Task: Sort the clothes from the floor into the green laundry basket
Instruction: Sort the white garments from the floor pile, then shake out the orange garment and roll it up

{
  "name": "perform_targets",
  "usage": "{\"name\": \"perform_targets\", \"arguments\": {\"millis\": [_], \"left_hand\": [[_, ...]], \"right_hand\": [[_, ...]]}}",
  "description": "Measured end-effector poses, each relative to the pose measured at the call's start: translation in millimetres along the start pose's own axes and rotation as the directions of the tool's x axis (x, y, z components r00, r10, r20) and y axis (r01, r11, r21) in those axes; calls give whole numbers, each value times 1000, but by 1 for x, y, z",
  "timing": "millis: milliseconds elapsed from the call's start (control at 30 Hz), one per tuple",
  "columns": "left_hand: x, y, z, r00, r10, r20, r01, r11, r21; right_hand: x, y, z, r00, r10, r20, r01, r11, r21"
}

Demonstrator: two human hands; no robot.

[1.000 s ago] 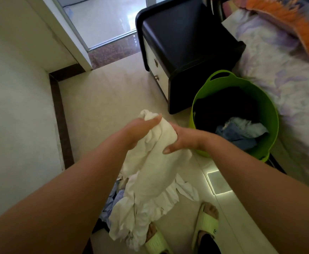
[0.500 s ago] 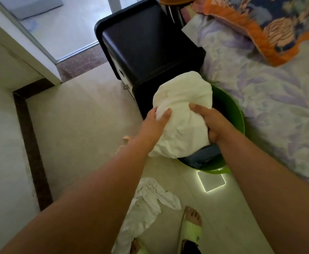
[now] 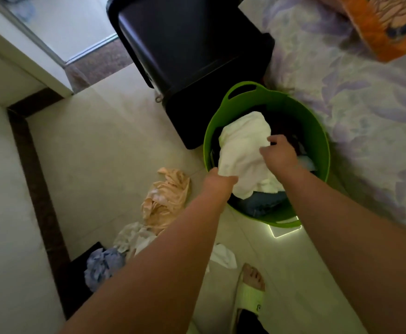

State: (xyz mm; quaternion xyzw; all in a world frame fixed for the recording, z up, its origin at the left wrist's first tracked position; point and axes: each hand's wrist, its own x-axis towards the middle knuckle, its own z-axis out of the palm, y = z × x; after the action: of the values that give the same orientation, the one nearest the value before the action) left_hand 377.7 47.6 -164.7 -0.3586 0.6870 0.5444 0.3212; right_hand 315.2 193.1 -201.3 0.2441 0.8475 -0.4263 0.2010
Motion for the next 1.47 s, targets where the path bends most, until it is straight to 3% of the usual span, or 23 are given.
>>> {"name": "perform_targets", "arguments": {"millis": [167,333,600,734,967,1067,1134,1167,1234,1267,1367,1467], "left_hand": [[-1,-31,-37,997,11,-82,-8,999,46],[-2,-70,-93,983,-13,-183,22,999,48],[29,-156,-183,967,-58,-247,76,995,64],[70,-200,-208,977,-77,-200,88,995,44],[183,-288,-229,977,-146,-153,156,986,56],[222,-311,-233,975,-174,-139,186,980,77],[238,-322,-234,973,-188,-130,198,978,63],[249,-330,-234,972,-197,-128,205,977,54],[257,-337,-236,969,-214,-124,220,975,32],[258,-340,-236,968,-221,-118,224,974,20],[252,-341,-238,968,-235,-86,236,972,7],[232,-330,-243,972,-218,-87,220,976,10]], "right_hand": [[-33,-7,66,951,-200,237,217,975,-48],[-70,-21,135,859,-232,456,323,937,-132],[-83,-7,245,841,-45,540,275,894,-354],[-60,32,305,853,44,520,240,851,-467],[5,118,422,873,72,483,269,754,-599],[35,143,454,897,101,429,206,764,-612],[52,147,463,896,181,406,31,886,-463],[64,151,471,884,220,412,-102,952,-289],[73,153,475,850,303,431,-361,931,56],[74,152,476,851,320,417,-419,891,172],[63,145,470,911,213,354,-358,834,420],[37,116,457,923,117,367,-358,613,704]]}}
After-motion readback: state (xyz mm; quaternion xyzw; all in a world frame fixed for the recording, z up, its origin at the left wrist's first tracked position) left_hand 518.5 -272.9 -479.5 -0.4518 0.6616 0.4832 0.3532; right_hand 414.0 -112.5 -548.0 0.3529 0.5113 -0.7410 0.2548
